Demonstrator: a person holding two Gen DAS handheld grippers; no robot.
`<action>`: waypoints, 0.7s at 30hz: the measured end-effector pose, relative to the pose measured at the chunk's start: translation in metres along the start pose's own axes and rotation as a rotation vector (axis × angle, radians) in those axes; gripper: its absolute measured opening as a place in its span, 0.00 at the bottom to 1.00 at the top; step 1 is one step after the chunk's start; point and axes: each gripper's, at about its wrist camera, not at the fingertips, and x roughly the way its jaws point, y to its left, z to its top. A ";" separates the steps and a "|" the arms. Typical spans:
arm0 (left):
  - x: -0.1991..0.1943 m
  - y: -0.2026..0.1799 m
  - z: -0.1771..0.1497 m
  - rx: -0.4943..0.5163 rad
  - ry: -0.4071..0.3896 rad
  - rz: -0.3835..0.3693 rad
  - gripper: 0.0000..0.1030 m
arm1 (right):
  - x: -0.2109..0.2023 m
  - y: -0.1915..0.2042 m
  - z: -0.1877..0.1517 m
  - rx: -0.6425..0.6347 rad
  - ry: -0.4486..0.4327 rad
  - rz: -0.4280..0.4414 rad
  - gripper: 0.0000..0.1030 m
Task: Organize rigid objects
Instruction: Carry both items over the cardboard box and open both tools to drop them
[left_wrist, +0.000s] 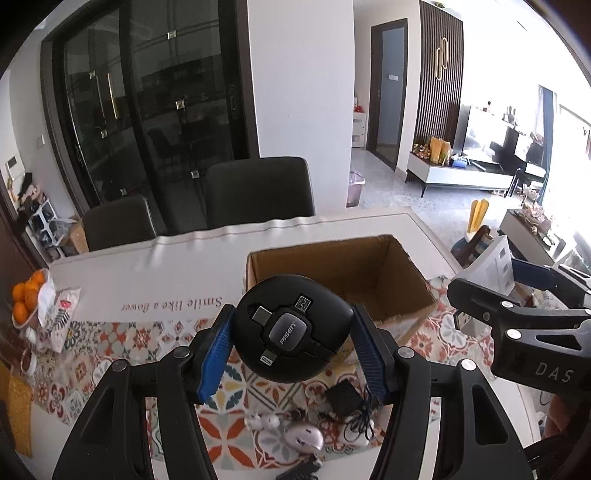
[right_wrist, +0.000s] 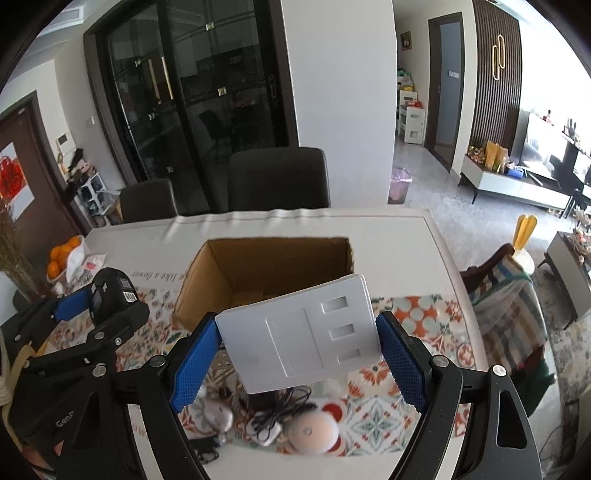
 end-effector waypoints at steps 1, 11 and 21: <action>0.003 -0.001 0.003 0.004 0.002 0.001 0.59 | 0.002 -0.001 0.004 0.002 0.001 -0.006 0.82; 0.043 0.000 0.032 0.013 0.067 -0.005 0.59 | 0.040 -0.006 0.036 -0.003 0.053 -0.036 0.81; 0.097 -0.002 0.045 0.043 0.167 0.034 0.60 | 0.094 -0.012 0.051 0.005 0.156 -0.073 0.81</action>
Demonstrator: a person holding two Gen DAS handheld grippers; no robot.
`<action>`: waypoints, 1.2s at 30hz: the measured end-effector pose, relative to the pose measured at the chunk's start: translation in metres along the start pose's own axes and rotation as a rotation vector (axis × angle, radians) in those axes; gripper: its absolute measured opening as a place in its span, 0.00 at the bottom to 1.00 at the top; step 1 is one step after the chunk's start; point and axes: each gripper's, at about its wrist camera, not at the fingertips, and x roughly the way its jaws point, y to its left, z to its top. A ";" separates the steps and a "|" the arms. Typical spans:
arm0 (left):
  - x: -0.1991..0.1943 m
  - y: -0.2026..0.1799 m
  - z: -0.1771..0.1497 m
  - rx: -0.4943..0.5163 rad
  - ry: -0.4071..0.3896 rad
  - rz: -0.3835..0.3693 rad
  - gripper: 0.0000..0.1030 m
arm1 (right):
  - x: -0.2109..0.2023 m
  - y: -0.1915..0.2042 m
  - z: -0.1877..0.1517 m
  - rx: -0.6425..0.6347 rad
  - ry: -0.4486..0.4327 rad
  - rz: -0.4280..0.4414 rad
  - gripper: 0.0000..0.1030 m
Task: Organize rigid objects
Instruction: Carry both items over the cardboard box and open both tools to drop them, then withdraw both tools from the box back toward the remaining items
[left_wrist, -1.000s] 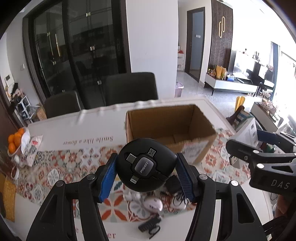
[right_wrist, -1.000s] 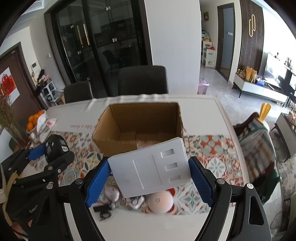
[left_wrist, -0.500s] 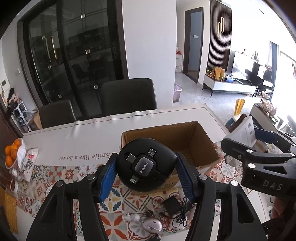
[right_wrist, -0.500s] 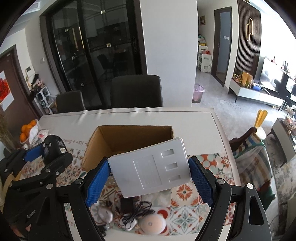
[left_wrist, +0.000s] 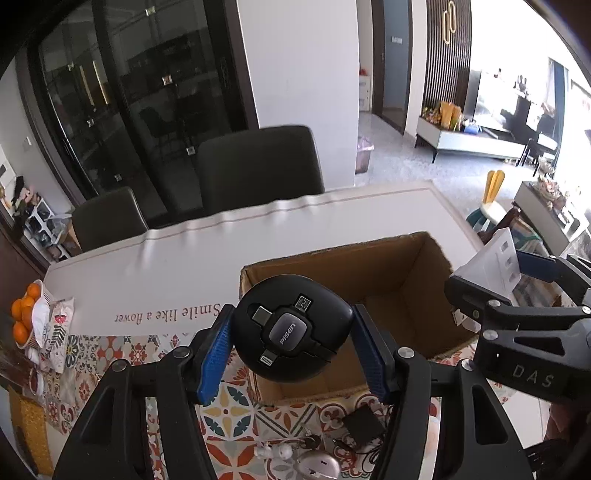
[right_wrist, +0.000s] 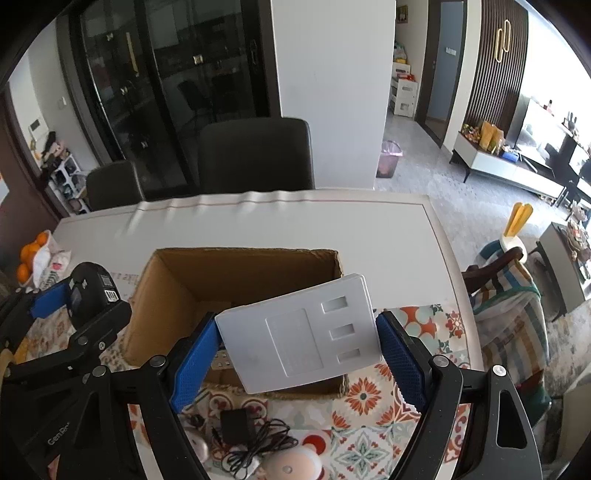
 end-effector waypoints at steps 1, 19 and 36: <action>0.004 0.000 0.001 0.001 0.009 -0.002 0.60 | 0.003 0.000 0.001 0.000 0.006 0.000 0.81; 0.019 0.027 -0.011 -0.068 0.021 0.065 0.87 | 0.038 0.014 0.008 -0.037 0.064 -0.011 0.90; -0.046 0.035 -0.045 -0.124 -0.068 0.099 1.00 | -0.033 0.008 -0.023 -0.002 -0.074 0.002 0.93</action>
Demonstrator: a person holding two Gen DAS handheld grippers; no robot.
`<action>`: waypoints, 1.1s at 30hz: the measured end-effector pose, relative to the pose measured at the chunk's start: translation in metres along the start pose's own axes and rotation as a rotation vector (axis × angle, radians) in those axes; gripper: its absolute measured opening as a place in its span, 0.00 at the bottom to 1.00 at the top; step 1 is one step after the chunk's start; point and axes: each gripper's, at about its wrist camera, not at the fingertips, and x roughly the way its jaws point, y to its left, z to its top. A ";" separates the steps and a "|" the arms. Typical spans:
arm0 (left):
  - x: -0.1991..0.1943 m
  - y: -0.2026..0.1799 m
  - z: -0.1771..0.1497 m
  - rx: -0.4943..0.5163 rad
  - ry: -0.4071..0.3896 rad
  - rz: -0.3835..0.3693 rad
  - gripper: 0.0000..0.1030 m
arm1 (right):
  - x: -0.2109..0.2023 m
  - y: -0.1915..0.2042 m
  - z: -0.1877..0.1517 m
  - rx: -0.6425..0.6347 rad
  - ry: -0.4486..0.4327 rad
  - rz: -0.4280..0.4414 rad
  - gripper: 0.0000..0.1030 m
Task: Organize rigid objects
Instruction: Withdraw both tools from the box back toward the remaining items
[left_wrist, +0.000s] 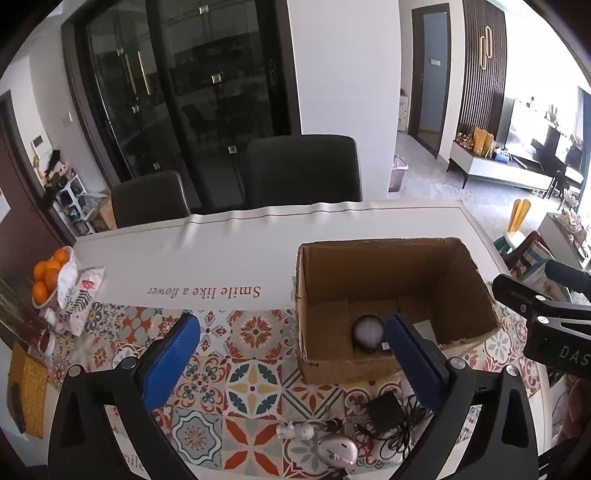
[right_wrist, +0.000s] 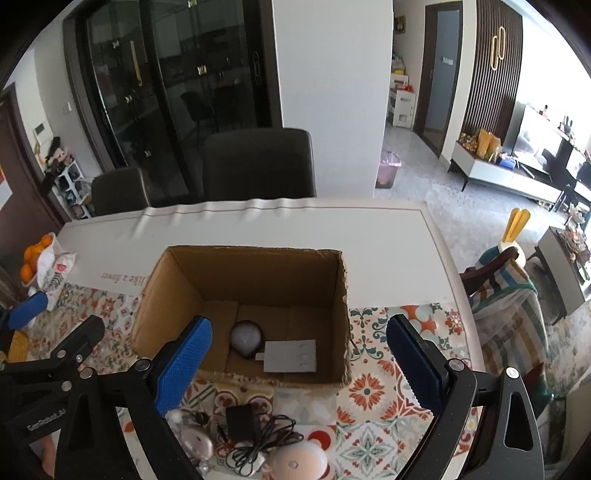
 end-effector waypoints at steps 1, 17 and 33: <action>-0.004 -0.001 -0.002 0.002 -0.004 -0.002 1.00 | -0.004 0.000 -0.002 -0.001 -0.005 0.000 0.93; -0.032 -0.016 -0.046 0.015 0.018 -0.011 1.00 | -0.029 -0.009 -0.052 -0.018 0.013 -0.031 0.93; -0.037 -0.019 -0.088 -0.005 0.083 -0.016 1.00 | -0.020 -0.014 -0.098 0.001 0.106 0.009 0.92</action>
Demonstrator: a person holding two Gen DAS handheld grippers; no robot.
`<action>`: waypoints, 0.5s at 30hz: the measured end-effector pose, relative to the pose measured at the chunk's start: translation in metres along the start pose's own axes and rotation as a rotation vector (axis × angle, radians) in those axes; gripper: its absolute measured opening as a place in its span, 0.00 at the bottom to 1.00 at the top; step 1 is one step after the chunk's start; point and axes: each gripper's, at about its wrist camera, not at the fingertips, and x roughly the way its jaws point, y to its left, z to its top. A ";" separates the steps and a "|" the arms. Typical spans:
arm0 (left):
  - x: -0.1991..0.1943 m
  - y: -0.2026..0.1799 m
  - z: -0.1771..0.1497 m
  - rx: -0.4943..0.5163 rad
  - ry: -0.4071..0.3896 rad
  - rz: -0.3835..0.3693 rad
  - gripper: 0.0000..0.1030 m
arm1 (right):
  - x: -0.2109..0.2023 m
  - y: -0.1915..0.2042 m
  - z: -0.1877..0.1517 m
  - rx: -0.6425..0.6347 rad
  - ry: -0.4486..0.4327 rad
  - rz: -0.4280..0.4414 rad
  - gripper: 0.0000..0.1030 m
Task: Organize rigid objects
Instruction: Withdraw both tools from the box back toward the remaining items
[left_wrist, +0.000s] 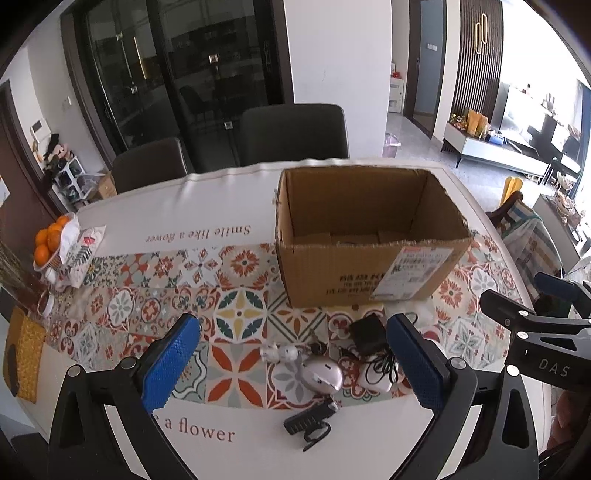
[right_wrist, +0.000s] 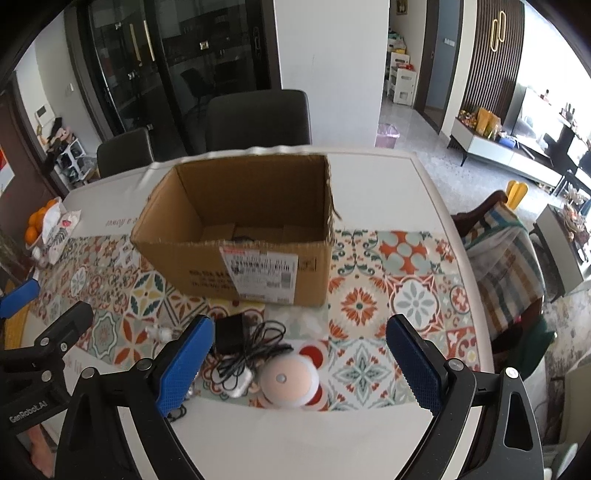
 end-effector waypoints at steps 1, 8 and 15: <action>0.002 0.000 -0.002 -0.002 0.009 -0.001 1.00 | 0.002 0.000 -0.003 0.000 0.008 0.003 0.92; 0.016 -0.002 -0.020 0.001 0.075 -0.014 1.00 | 0.016 0.003 -0.021 -0.005 0.070 0.012 0.92; 0.029 -0.006 -0.036 0.009 0.133 -0.017 1.00 | 0.029 0.003 -0.034 -0.008 0.119 0.015 0.92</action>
